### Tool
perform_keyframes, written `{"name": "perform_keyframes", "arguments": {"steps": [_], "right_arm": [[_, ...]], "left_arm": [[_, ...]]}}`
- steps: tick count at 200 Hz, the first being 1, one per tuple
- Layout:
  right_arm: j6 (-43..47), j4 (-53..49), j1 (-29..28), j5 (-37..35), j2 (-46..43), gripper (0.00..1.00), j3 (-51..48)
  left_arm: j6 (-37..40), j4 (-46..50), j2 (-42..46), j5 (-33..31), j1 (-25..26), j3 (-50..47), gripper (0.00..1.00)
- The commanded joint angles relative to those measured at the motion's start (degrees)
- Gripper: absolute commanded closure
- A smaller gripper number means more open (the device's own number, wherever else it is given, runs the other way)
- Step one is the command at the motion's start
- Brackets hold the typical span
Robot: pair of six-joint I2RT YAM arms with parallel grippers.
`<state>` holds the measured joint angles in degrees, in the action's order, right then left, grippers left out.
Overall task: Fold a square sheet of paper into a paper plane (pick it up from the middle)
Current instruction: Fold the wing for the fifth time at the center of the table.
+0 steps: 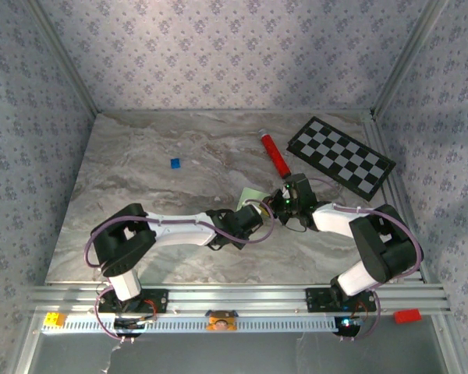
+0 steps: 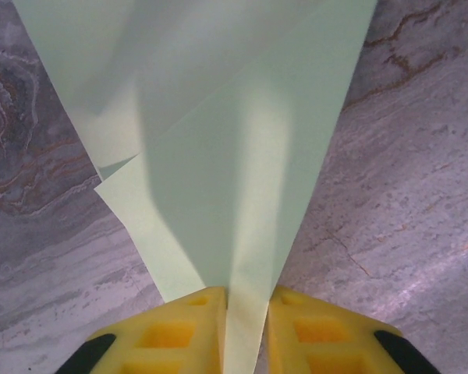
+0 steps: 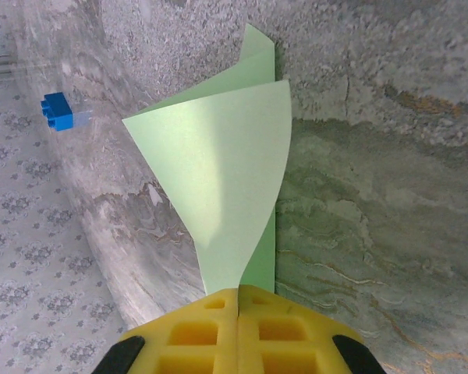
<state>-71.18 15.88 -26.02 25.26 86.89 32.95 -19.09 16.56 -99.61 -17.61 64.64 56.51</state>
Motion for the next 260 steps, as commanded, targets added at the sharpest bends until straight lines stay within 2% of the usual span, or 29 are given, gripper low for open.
{"name": "perform_keyframes", "arguments": {"steps": [1, 62, 108, 179, 260], "right_arm": [[-0.17, -0.59, -0.15, 0.06, -0.05, 1.00, 1.70], [-0.15, -0.59, 0.00, 0.35, 0.30, 1.00, 1.91], [-0.19, -0.45, -0.08, 0.29, 0.34, 1.00, 1.84], [-0.28, -0.24, 0.01, 0.50, 0.47, 1.00, 1.62], [-0.43, -0.21, -0.07, 0.35, 0.62, 1.00, 1.76]], "left_arm": [[1.20, 0.43, -1.10, -1.79, 0.56, -0.51, 0.76], [2.04, 0.89, -2.08, -2.89, 0.90, 0.08, 0.75], [1.90, -0.47, -0.45, -3.31, 1.45, -0.41, 0.65], [2.42, -6.33, 7.56, -5.87, 1.80, -5.86, 0.50], [4.26, -6.09, 3.72, -4.59, 3.48, -2.76, 0.49]]}}
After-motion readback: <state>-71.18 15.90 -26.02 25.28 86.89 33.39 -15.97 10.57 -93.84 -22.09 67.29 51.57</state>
